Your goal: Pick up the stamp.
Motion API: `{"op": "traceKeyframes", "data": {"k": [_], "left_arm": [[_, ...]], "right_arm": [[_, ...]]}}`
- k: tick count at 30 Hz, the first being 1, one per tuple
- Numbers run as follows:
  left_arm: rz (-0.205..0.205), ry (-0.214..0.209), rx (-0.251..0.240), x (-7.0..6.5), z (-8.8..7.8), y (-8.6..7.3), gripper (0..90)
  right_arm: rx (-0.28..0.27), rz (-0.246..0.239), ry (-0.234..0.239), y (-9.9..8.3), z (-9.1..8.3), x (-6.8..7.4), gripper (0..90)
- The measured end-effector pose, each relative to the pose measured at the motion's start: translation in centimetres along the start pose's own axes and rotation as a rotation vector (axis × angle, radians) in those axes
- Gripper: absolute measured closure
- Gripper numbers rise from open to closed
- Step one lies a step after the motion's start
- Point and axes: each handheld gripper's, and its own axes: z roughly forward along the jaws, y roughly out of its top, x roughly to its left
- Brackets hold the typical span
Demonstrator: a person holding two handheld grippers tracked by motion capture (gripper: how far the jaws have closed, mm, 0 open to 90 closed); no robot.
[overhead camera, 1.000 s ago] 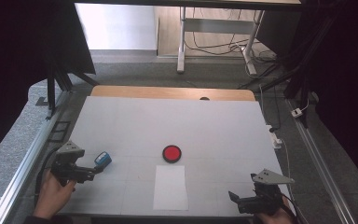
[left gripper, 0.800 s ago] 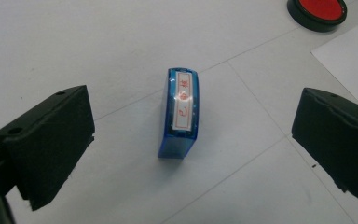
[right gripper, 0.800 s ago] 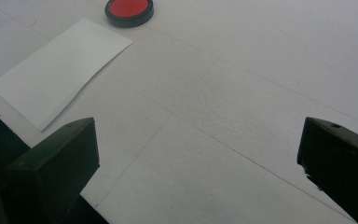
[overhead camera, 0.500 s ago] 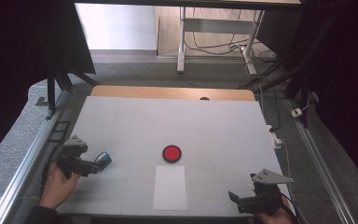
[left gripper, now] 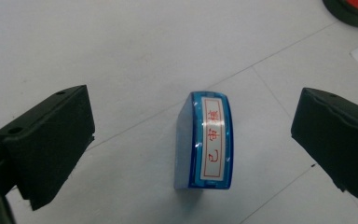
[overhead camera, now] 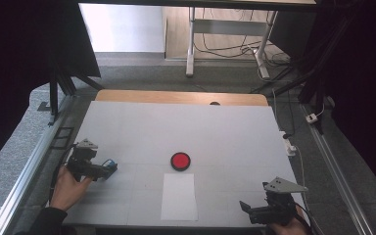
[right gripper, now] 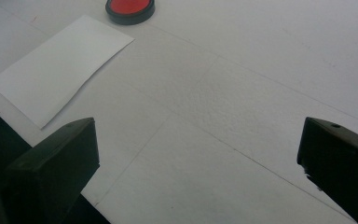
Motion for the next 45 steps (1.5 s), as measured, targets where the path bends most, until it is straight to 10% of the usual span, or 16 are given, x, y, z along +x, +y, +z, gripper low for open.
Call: {"op": "traceKeyframes", "data": {"k": [17, 30, 45], "left_arm": [[0.076, 0.031, 0.107, -0.5, 1.5, -0.6, 2.5], [0.083, 0.005, 0.113, -0.3, 0.9, -0.8, 40.9], [0.081, 0.037, 0.097, -0.4, 0.5, -0.6, 54.1]], "right_arm": [[-0.001, -0.006, 0.001, 0.0, 0.0, 0.0, 0.0], [0.0, -0.012, 0.001, 0.0, 0.0, 0.1, 0.0], [0.001, -0.015, 0.006, 0.0, 0.0, 0.1, 0.0]]}}
